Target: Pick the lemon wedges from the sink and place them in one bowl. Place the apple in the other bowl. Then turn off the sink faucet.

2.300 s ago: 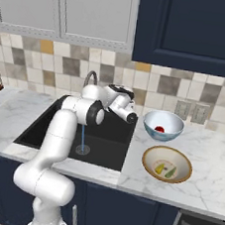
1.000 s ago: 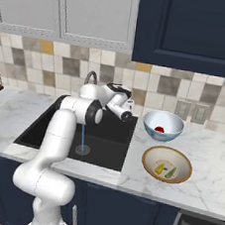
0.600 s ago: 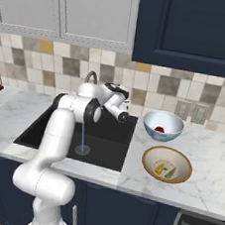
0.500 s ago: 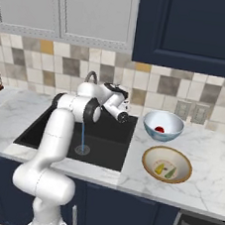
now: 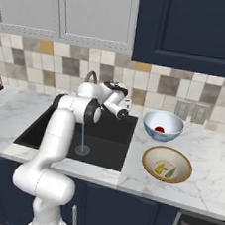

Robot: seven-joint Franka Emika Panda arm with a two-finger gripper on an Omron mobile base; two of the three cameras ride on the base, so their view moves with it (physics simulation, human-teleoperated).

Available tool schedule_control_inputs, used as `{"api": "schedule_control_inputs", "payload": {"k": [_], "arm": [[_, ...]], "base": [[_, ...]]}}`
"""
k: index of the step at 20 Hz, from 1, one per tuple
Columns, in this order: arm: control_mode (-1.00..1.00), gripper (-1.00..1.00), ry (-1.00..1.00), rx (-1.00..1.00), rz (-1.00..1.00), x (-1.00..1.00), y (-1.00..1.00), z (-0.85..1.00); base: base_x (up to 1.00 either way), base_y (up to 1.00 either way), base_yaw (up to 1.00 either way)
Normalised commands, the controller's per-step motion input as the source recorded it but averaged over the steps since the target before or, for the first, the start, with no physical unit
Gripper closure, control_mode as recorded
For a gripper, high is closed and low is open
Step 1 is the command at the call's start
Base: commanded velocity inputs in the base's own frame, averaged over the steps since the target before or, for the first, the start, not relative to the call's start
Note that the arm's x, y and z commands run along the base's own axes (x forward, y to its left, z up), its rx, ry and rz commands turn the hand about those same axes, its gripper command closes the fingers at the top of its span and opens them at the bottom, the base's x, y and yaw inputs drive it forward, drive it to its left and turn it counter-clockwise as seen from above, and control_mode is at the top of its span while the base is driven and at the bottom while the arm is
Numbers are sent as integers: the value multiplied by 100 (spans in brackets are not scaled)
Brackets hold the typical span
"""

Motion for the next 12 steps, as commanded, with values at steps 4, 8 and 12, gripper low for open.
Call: {"api": "schedule_control_inputs", "payload": {"k": [4,8,12], "arm": [[-100,-100,-5,0,0,4,100,26],[-100,-100,-1,0,0,0,100,21],[-100,-100,0,0,8,8,100,32]], "base": [[0,0,0],[0,0,0],[0,0,0]]}}
